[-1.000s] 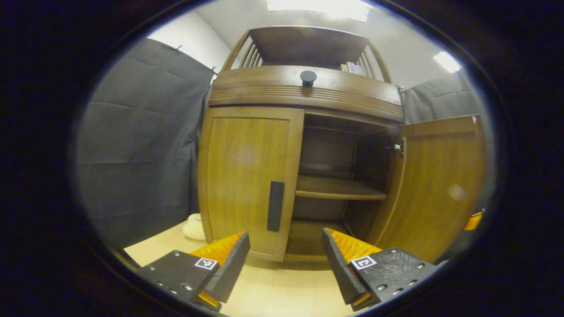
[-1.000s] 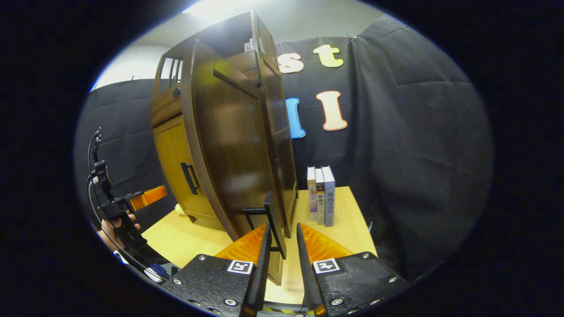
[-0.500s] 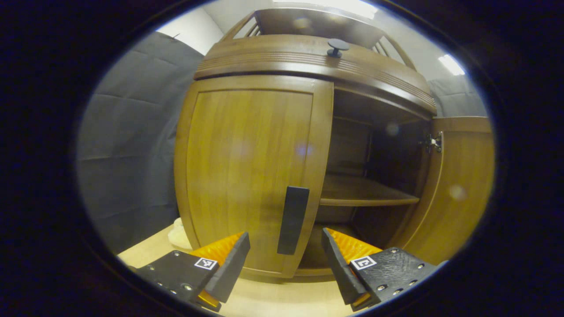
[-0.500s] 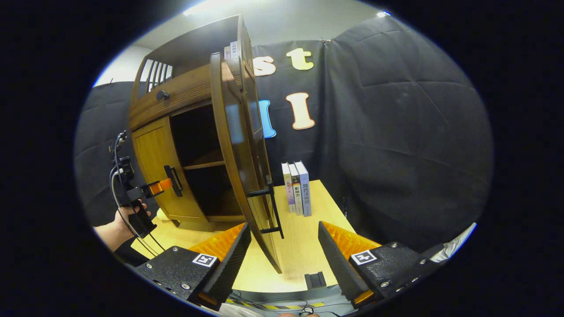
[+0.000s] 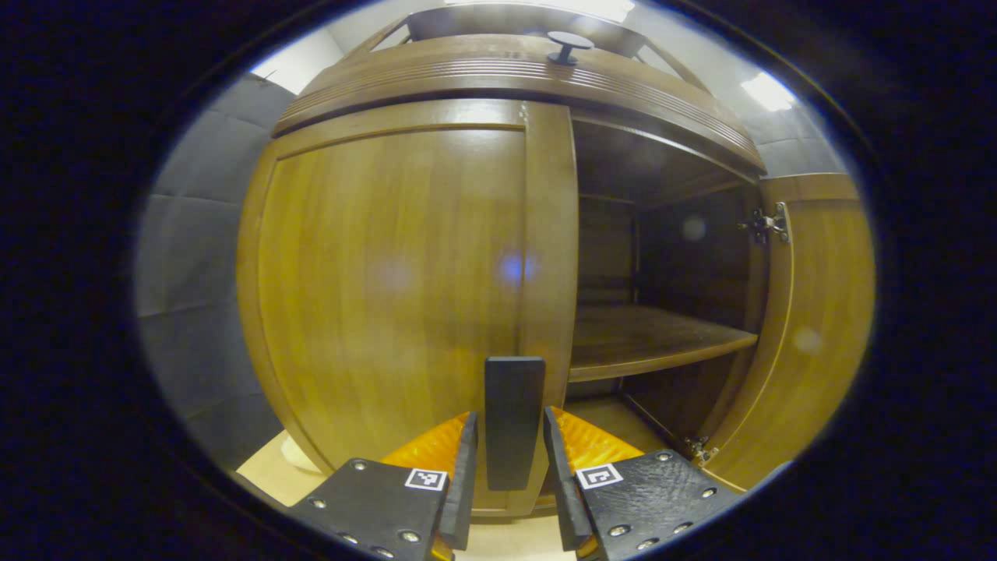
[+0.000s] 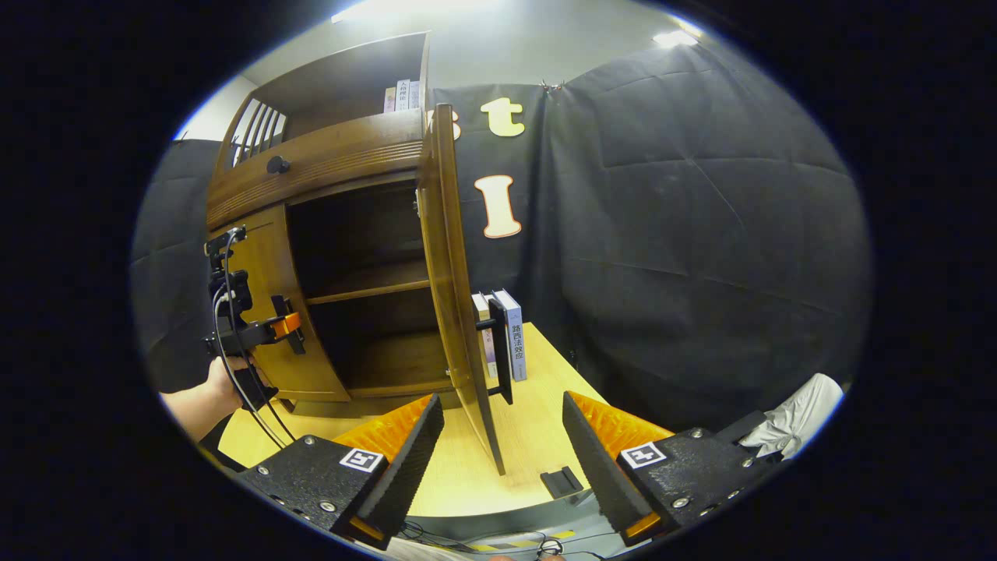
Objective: Open the right door of the double-door shoe cabinet with the right hand, and open the left door with the left hand.
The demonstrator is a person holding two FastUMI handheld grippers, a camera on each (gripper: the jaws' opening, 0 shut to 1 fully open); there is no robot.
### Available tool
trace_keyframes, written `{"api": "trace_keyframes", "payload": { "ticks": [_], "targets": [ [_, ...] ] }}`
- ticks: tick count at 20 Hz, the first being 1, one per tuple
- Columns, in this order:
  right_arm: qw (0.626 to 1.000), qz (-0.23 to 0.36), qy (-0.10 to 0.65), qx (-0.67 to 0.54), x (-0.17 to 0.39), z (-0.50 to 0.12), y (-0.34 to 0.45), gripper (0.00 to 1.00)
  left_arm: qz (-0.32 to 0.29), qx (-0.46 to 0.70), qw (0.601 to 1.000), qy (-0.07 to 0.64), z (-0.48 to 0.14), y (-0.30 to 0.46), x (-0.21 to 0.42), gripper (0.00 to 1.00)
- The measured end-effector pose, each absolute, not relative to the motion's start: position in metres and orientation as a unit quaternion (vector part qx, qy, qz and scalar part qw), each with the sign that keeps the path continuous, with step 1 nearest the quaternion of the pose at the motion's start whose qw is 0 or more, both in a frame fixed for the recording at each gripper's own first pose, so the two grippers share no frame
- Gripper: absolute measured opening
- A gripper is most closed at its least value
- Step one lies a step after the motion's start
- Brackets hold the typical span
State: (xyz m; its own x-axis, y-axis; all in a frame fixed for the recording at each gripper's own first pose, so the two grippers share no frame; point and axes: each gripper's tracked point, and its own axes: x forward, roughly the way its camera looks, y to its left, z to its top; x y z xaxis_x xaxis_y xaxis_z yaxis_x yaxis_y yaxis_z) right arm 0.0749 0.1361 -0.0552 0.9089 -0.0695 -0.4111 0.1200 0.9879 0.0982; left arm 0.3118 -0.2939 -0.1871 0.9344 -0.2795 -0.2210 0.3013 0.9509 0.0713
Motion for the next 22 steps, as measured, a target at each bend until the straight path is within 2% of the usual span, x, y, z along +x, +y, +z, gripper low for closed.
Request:
{"api": "trace_keyframes", "payload": {
  "ticks": [3,4,6,8,10,11,12,16,18,19,20,21,22],
  "targets": [
    [0.974,-0.047,0.210,0.072,0.076,-0.061,0.160,0.95,-0.155,0.045,0.982,0.096,-0.189,-0.294,0.314,0.35],
    [0.973,-0.041,0.214,0.077,0.077,-0.063,0.168,0.92,-0.160,0.040,0.982,0.094,-0.188,-0.294,0.312,0.30],
    [0.972,-0.020,0.218,0.079,0.080,-0.067,0.185,0.95,-0.167,0.033,0.981,0.097,-0.190,-0.295,0.313,0.21],
    [0.972,-0.001,0.219,0.080,0.083,-0.067,0.198,0.92,-0.167,0.035,0.981,0.096,-0.189,-0.293,0.311,0.12],
    [0.974,0.008,0.212,0.075,0.091,-0.064,0.204,0.91,-0.172,0.034,0.980,0.091,-0.187,-0.292,0.302,0.12],
    [0.975,0.012,0.211,0.070,0.094,-0.063,0.208,0.95,-0.176,0.030,0.980,0.090,-0.185,-0.291,0.298,0.12],
    [0.975,0.016,0.210,0.066,0.093,-0.063,0.212,0.90,-0.181,0.026,0.979,0.088,-0.184,-0.288,0.297,0.12],
    [0.974,0.045,0.206,0.081,0.097,-0.064,0.241,0.90,-0.198,0.025,0.977,0.078,-0.173,-0.286,0.296,0.12],
    [0.973,0.056,0.203,0.090,0.100,-0.066,0.254,0.90,-0.202,0.022,0.976,0.073,-0.170,-0.283,0.295,0.26],
    [0.973,0.059,0.203,0.089,0.101,-0.067,0.260,0.90,-0.204,0.021,0.976,0.070,-0.168,-0.283,0.294,0.26],
    [0.973,0.063,0.204,0.088,0.101,-0.069,0.265,0.94,-0.206,0.022,0.976,0.069,-0.166,-0.282,0.292,0.19],
    [0.973,0.067,0.202,0.087,0.103,-0.070,0.270,0.89,-0.209,0.022,0.975,0.069,-0.167,-0.283,0.291,0.12],
    [0.974,0.071,0.200,0.084,0.105,-0.070,0.275,0.89,-0.212,0.020,0.975,0.069,-0.165,-0.283,0.289,0.12]
  ]
}}
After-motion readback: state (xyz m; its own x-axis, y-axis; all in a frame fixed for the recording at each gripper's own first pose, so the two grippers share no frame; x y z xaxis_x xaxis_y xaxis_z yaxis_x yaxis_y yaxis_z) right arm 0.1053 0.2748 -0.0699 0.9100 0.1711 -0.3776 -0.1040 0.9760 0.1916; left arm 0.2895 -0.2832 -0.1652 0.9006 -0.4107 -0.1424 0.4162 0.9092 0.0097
